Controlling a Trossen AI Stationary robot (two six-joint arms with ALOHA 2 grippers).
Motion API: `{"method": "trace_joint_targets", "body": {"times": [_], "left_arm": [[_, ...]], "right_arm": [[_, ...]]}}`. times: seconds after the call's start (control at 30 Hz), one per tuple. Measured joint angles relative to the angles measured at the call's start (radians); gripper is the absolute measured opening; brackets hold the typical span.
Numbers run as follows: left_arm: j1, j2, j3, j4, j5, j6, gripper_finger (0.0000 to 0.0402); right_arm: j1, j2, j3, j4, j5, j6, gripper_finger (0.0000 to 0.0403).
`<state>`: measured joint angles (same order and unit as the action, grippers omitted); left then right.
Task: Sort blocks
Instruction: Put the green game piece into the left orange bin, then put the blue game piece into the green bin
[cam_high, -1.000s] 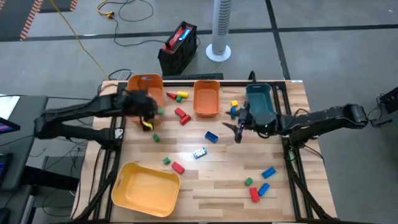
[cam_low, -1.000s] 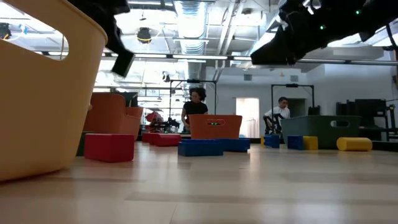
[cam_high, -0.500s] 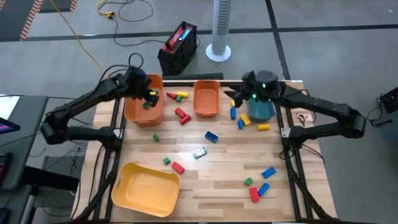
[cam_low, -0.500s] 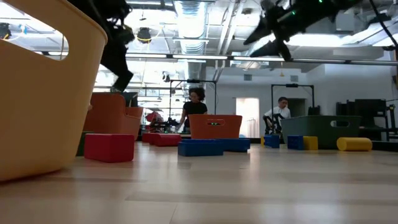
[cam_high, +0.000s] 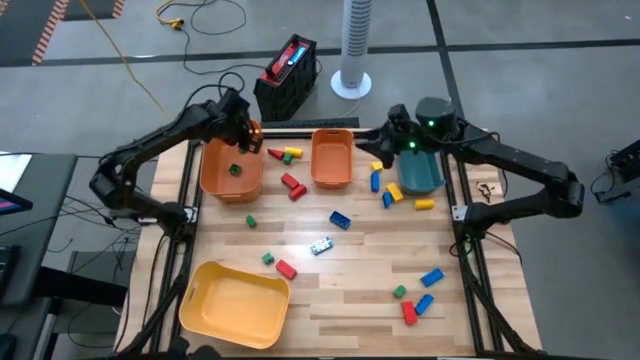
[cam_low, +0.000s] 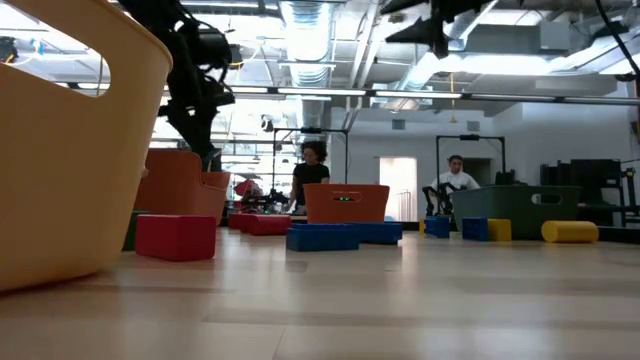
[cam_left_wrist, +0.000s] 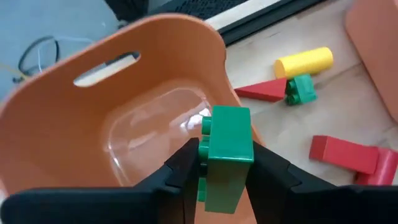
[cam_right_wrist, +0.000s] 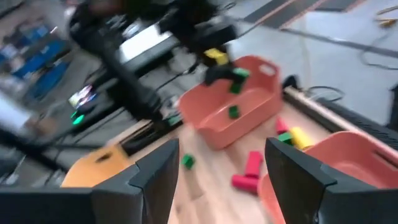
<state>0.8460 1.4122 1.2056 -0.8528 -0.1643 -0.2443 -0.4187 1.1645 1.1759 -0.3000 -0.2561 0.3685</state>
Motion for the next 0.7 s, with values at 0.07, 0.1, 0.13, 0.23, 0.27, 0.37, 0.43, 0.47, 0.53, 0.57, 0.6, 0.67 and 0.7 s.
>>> {"method": "trace_joint_targets", "body": {"times": [0.07, 0.1, 0.13, 0.23, 0.27, 0.37, 0.43, 0.47, 0.53, 0.57, 0.6, 0.67, 0.7], "left_arm": [[0.001, 0.029, 0.003, -0.001, -0.004, -0.027, 0.0097], [0.002, 0.042, 0.003, 0.001, -0.008, -0.042, 0.0094], [0.004, 0.056, 0.003, 0.002, -0.012, -0.057, 0.0093], [0.016, 0.097, 0.003, 0.007, -0.023, -0.074, 0.0102], [0.022, 0.111, 0.003, 0.005, -0.021, -0.080, 0.0110], [0.043, 0.135, 0.003, 0.001, 0.051, -0.077, 0.0146], [0.049, 0.136, 0.003, 0.002, 0.082, -0.038, 0.0170], [0.050, 0.134, 0.003, 0.002, 0.086, -0.011, 0.0181], [0.056, 0.121, 0.003, 0.002, 0.090, 0.047, 0.0198], [0.058, 0.110, 0.004, 0.001, 0.093, 0.075, 0.0204], [0.059, 0.100, 0.012, -0.005, 0.100, 0.103, 0.0207], [0.060, 0.079, 0.029, -0.003, 0.105, 0.155, 0.0210], [0.060, 0.066, 0.038, -0.005, 0.106, 0.178, 0.0211]], "right_arm": [[0.017, 0.000, 0.008, -0.026, -0.025, -0.041, 0.0249], [0.024, 0.000, 0.009, -0.035, -0.035, -0.056, 0.0249], [0.029, 0.001, 0.009, -0.039, -0.041, -0.061, 0.0249], [0.017, 0.014, 0.009, -0.024, -0.073, -0.063, 0.0249], [0.008, 0.020, 0.009, -0.023, -0.093, -0.062, 0.0249], [-0.015, 0.051, 0.009, -0.026, -0.120, -0.062, 0.0249], [-0.026, 0.076, 0.009, -0.033, -0.125, -0.053, 0.0249], [-0.032, 0.089, 0.009, -0.026, -0.127, -0.042, 0.0249], [-0.047, 0.118, 0.009, -0.012, -0.127, -0.013, 0.0249], [-0.056, 0.130, 0.009, -0.008, -0.124, 0.007, 0.0249], [-0.064, 0.141, 0.009, -0.002, -0.114, 0.032, 0.0249], [-0.083, 0.158, 0.009, -0.002, -0.086, 0.083, 0.0249], [-0.092, 0.167, 0.009, -0.004, -0.079, 0.104, 0.0249]]}}
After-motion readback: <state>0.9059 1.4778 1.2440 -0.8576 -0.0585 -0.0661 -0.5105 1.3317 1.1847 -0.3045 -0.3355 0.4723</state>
